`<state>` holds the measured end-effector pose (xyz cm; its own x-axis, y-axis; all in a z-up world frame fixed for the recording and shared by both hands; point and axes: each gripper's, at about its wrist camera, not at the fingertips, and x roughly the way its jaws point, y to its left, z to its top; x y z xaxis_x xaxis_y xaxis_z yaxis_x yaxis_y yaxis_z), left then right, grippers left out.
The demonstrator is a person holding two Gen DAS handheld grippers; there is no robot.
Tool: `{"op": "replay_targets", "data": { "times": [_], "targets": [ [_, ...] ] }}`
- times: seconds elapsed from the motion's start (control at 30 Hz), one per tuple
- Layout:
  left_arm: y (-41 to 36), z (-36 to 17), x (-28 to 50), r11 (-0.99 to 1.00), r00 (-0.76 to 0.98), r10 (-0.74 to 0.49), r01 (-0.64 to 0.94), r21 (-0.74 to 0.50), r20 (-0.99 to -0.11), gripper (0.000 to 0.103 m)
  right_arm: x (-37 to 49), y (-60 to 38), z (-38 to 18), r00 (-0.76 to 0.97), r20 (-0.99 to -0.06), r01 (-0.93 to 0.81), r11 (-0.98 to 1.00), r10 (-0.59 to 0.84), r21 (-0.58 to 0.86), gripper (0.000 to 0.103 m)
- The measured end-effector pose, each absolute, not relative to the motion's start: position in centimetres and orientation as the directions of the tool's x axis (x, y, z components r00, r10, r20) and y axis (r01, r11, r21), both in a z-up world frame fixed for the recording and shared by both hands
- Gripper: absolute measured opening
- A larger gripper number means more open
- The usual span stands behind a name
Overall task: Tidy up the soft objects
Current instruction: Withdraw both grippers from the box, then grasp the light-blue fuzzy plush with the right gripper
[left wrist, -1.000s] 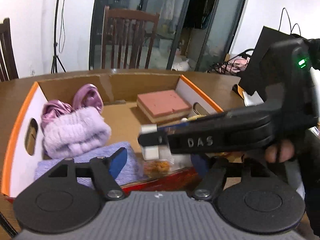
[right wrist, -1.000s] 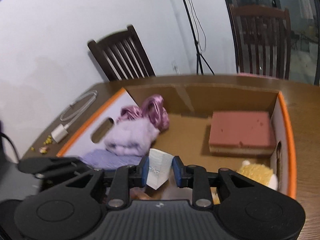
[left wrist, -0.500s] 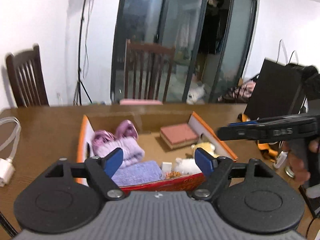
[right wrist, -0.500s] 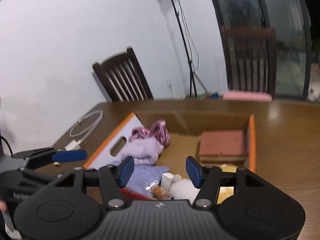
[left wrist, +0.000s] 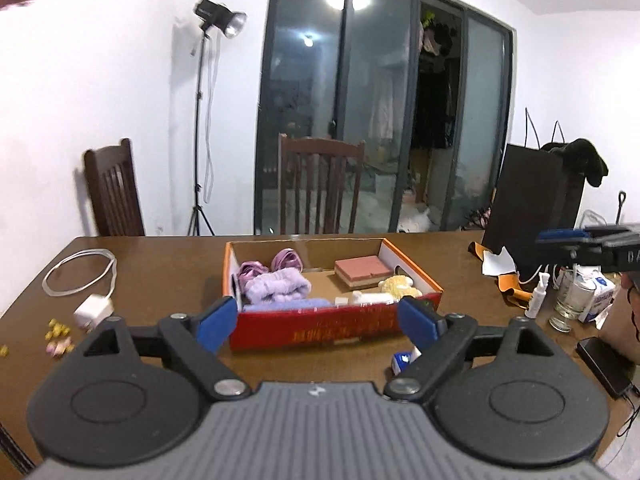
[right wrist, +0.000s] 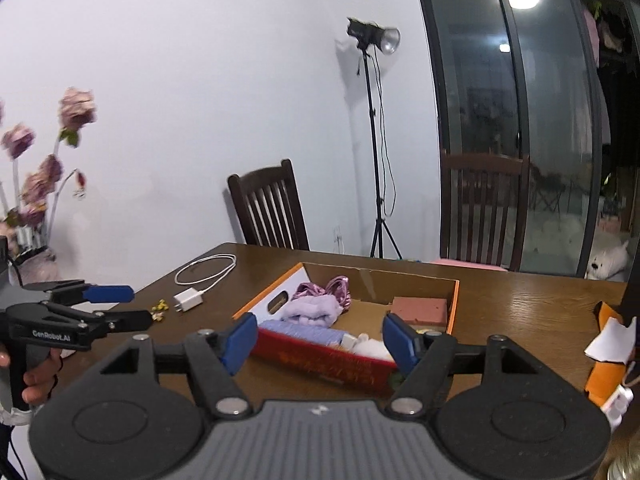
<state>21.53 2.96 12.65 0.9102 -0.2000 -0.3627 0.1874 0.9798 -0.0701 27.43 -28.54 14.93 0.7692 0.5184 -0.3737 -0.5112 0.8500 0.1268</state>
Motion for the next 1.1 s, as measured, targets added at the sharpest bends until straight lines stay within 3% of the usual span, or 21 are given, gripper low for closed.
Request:
{"op": "replay_targets", "data": {
  "times": [0.17,0.3,0.63,0.8,0.87,0.97,1.1],
  "targets": [
    [3.5,10.0,14.9,0.981,0.928,-0.181,0.145,-0.131,-0.325,0.093,21.0,-28.3,11.1,0.756,-0.367,-0.547,0.831,0.543,0.102,0.073],
    [3.7,8.1,10.8,0.983,0.941,-0.159,0.123,-0.137,-0.299,0.096,16.8,-27.7,7.5,0.723,-0.413,-0.572,0.815,0.554,0.092,0.073],
    [3.9,3.6,13.5,0.974,0.883,-0.199,0.131,-0.183,-0.426,0.094,18.2,-24.9,3.7,0.659,-0.453,-0.567,0.793,0.600,0.225,0.074],
    [3.5,0.9,17.4,0.967,0.852,-0.227,0.141,-0.211,-0.472,0.072,22.2,-21.7,1.1,0.632,-0.487,-0.556,0.790,0.603,0.256,0.073],
    [3.7,0.1,19.0,0.962,0.839,-0.241,0.141,-0.232,-0.488,0.068,24.2,-20.6,0.2,0.627,-0.498,-0.543,0.794,0.600,0.273,0.072],
    [4.1,-0.9,21.0,0.956,0.818,-0.255,0.135,-0.259,-0.515,0.051,26.8,-19.5,-0.9,0.608,-0.503,-0.522,0.787,0.614,0.330,0.067],
    [5.2,-2.0,22.7,0.940,0.794,-0.299,0.148,-0.309,-0.529,0.045,29.3,-18.4,-2.1,0.587,-0.489,-0.515,0.764,0.645,0.389,0.064]
  ]
}}
